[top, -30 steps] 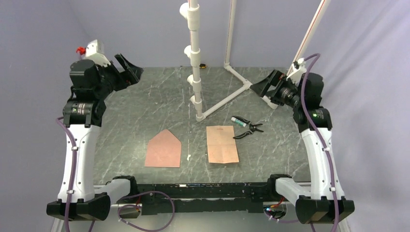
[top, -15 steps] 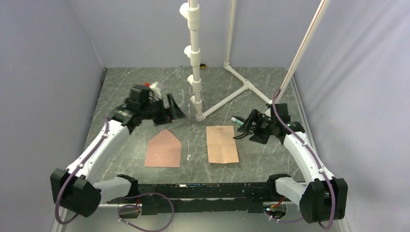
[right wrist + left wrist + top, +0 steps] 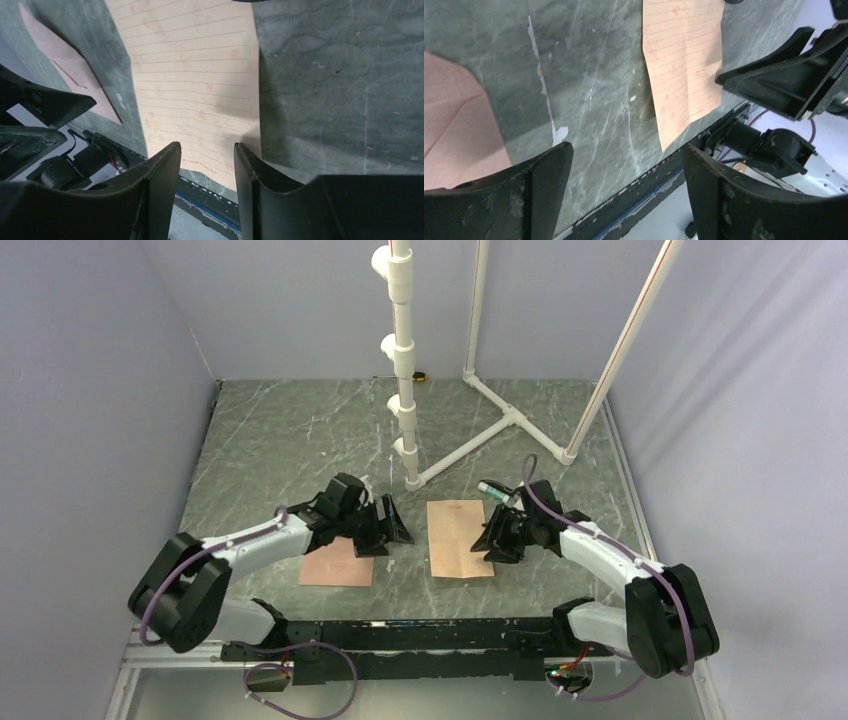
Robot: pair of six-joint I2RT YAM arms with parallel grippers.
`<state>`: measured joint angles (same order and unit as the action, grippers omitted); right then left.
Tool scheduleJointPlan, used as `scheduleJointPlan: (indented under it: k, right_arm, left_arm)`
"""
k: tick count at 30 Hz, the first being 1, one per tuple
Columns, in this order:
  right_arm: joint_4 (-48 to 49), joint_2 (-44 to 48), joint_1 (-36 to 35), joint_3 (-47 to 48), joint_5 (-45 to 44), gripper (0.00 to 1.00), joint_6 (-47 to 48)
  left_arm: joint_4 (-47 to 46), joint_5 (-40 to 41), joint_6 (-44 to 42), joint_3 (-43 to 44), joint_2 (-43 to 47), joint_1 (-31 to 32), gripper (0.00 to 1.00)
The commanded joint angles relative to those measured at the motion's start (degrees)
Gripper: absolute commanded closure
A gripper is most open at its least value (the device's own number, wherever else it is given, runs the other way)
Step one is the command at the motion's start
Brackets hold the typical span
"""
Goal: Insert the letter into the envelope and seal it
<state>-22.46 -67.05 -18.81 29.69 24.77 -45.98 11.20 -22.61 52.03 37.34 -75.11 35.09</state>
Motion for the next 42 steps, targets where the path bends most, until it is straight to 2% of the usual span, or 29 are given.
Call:
scheduleJointPlan:
  k: [1, 5, 7, 15, 20, 21, 26, 30, 32, 35, 39, 42]
  right_arm:
    - [4.8, -1.8, -0.6, -2.0, -0.2, 0.55, -1.3]
    - [4.4, -4.0, -1.0, -2.5, -0.1, 0.6, 0.4]
    - [4.7, -4.6, -1.2, -2.6, -0.7, 0.6, 0.7]
    - [7.9, -5.5, -1.3, -5.1, 0.9, 0.6, -0.1]
    - [9.3, -5.6, -1.3, -5.3, 3.2, 0.59, -0.5]
    - [9.7, -5.7, -1.3, -5.3, 3.6, 0.58, -0.6]
    - [11.0, -6.5, -1.3, -5.1, 6.1, 0.58, -1.0]
    - [9.2, -4.0, -1.3, -3.6, 6.4, 0.55, -0.3]
    - [7.8, -1.3, -1.3, -2.3, 6.1, 0.49, 0.1]
    - [5.5, 3.1, -1.3, 0.4, 5.1, 0.4, 0.4]
    - [3.8, 7.1, -1.2, 3.7, 3.0, 0.3, 0.5]
    - [4.3, 9.0, -1.2, 6.3, 2.5, 0.22, 0.7]
  left_arm:
    - [-17.0, -1.1, 8.5, -1.8, -5.2, 2.2, 0.17]
    - [-20.5, 5.1, 11.5, -1.6, -9.6, 5.5, 0.3]
    - [-21.9, 6.8, 13.2, -1.4, -11.8, 6.3, 0.31]
    - [-21.4, 4.8, 16.6, 2.4, -20.5, 8.1, 0.33]
    - [-28.4, 3.1, 19.0, 1.8, -25.1, 8.1, 0.34]
    - [-29.3, 2.3, 19.5, 2.1, -26.4, 8.0, 0.36]
    - [-37.2, -0.6, 21.3, 0.6, -29.0, 8.0, 0.71]
    - [-40.4, -0.4, 18.7, -0.7, -26.4, 7.9, 0.96]
    - [-37.6, -1.1, 15.4, 0.2, -23.8, 8.0, 0.97]
    - [-28.5, -0.4, 10.3, 1.5, -17.4, 8.0, 0.98]
    - [-19.2, 1.5, 4.6, 0.8, -4.9, 7.9, 0.98]
    - [-17.4, -1.6, -0.7, 1.1, 2.7, 7.8, 0.98]
